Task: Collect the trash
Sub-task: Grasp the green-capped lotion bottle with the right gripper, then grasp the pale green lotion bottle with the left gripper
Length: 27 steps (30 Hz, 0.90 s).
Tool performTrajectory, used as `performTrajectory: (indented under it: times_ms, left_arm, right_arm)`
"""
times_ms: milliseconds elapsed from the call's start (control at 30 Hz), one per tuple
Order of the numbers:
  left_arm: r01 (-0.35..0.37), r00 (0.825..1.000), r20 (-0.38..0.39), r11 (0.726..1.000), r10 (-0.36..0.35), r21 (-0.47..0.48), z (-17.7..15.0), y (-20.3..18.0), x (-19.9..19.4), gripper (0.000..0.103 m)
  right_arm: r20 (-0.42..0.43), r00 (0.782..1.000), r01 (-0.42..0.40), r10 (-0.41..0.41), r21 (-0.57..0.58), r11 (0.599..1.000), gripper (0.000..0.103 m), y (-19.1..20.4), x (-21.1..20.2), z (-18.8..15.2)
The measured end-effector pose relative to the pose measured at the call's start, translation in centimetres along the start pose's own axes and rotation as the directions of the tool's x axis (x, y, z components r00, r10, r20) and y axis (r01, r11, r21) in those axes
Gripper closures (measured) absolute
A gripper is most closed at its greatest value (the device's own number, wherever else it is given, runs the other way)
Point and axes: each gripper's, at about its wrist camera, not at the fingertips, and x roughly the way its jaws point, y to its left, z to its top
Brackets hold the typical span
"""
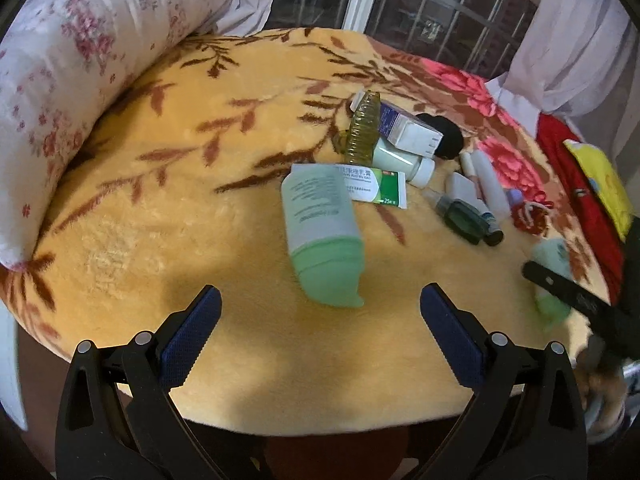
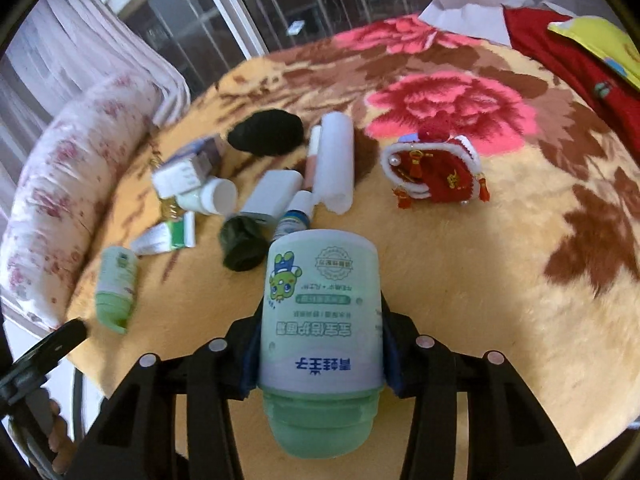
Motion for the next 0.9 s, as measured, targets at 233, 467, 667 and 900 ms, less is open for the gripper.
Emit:
performTrajectory:
  times_ms: [233, 467, 667, 900]
  left_arm:
    - [-0.123, 0.992, -0.035, 0.992, 0.122, -0.021, 3.1, -1.5, 3.9, 0.006]
    - [-0.145, 0.978, -0.168, 0.984, 0.127, -0.100, 4.3, -0.1, 8.9, 0.006]
    - [-0.170, 0.982, -0.093, 0.984, 0.164, -0.062, 4.1, -0.5, 9.2, 0.008]
    - [-0.203, 0.979, 0.010, 0.979, 0.203, 0.015, 3.2, -0.8, 8.2, 0.040]
  right_arm:
    - [0.041, 0.999, -0.034, 0.032, 0.048, 0.998, 0.056, -0.5, -0.6, -0.7]
    - [0.036, 0.998, -0.053, 0.051, 0.054, 0.997, 0.056, -1.0, -0.4, -1.0]
    - [0.031, 0.998, -0.047, 0.046, 0.036, 0.998, 0.056, -1.0, 0.2, -1.1]
    - [0.028, 0.999, -0.024, 0.023, 0.035, 0.999, 0.056, -0.8, 0.3, -1.1]
